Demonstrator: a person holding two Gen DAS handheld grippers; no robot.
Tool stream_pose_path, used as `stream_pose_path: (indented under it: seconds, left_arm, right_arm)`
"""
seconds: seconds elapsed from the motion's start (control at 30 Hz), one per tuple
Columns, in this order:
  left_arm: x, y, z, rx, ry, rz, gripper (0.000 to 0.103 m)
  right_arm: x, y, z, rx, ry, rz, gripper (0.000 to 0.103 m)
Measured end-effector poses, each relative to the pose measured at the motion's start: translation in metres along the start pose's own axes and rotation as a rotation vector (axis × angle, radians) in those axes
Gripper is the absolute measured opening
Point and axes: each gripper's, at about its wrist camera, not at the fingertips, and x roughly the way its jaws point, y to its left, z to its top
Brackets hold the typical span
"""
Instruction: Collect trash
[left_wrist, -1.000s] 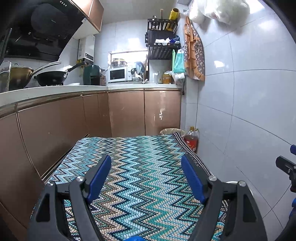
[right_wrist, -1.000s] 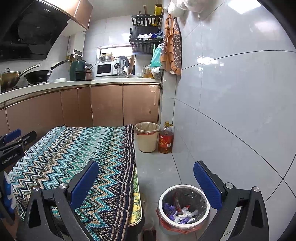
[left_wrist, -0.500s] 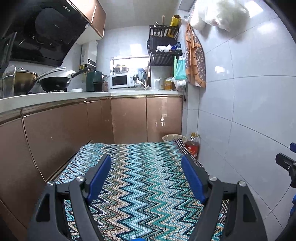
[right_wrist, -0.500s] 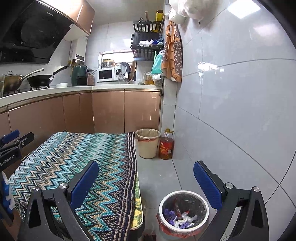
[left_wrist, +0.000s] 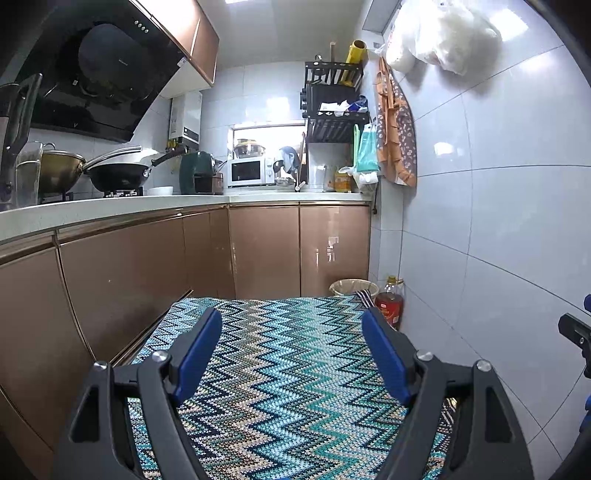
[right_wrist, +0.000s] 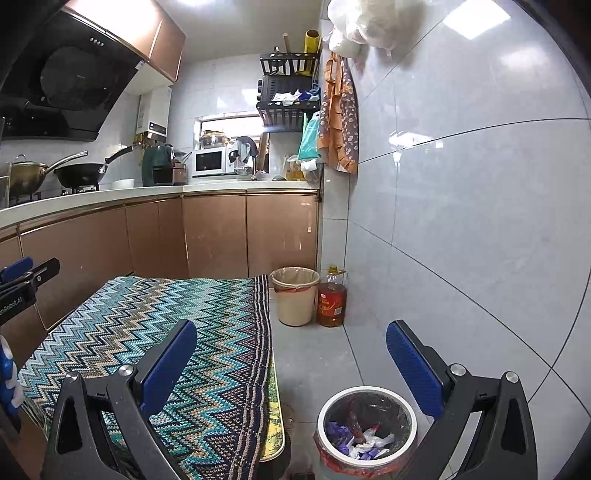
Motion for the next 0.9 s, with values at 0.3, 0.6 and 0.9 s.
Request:
stream_pose_path:
  seconds: [0.3,0.6,0.9]
  left_arm:
    - [-0.0028,-0.0037,-0.0007,0.012,0.000,-0.006,0.078]
    - [-0.0037,-0.0016,0.0000,0.019,-0.009,0.002,0.078]
    - [-0.0052,-0.0006,0.0006,0.019,-0.015,0.014,0.078]
  right_arm:
    - [-0.0008,-0.0011,-0.0026,0.003,0.006,-0.004,0.103]
    - [-0.0012,-0.0015,-0.0027,0.005,0.002,-0.002,0.103]
    - [-0.0013,-0.0004,-0.0022,0.003,0.001,0.006,0.103]
